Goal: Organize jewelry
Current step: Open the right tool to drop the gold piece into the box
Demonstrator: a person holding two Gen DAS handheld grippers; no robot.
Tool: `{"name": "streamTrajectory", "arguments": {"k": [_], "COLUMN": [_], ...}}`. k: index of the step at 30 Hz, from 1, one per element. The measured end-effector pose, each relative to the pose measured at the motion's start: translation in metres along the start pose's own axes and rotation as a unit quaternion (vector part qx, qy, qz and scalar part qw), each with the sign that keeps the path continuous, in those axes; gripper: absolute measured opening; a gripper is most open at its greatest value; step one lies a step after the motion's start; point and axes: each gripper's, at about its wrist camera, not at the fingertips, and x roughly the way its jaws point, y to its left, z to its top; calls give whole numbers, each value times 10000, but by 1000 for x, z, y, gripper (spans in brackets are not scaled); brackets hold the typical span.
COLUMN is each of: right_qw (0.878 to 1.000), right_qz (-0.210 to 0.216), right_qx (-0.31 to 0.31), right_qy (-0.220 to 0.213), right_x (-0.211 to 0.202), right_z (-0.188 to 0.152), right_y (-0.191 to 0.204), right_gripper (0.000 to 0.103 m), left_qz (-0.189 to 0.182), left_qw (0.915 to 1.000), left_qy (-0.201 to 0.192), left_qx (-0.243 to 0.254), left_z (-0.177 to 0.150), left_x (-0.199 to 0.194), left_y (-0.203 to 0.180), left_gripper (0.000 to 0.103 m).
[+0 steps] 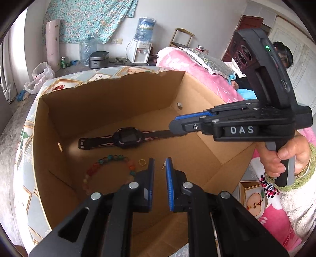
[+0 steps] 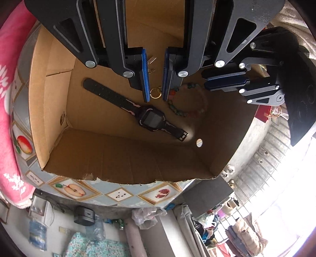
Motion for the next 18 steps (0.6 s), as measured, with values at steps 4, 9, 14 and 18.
{"name": "streamTrajectory", "arguments": {"k": [4,9,14,18], "right_qw": [9998,9986,9955,9882], "right_qz": [-120,-188,-65,183], "right_qx": [170,322,395,403], "right_qy": [-59,-379,-862,-1467], "right_x": [3,-16,-49,-92], "right_z": [9,3,-11,-38], "right_y": [-9,-14,-13,-4], "right_gripper": [24,24,24,37], "left_qz": [69,148,317,569], "left_qw": [10000,9997,9976,9928], "left_qy": [-55,-208,-588,-977], "left_qx": [-47,-28,170,384], "left_z": [-2,-6,-15,-33], "left_x": [-8,-22,-51,-83], "left_y": [3,5,1,-3], "left_gripper": [12,16,30,52]}}
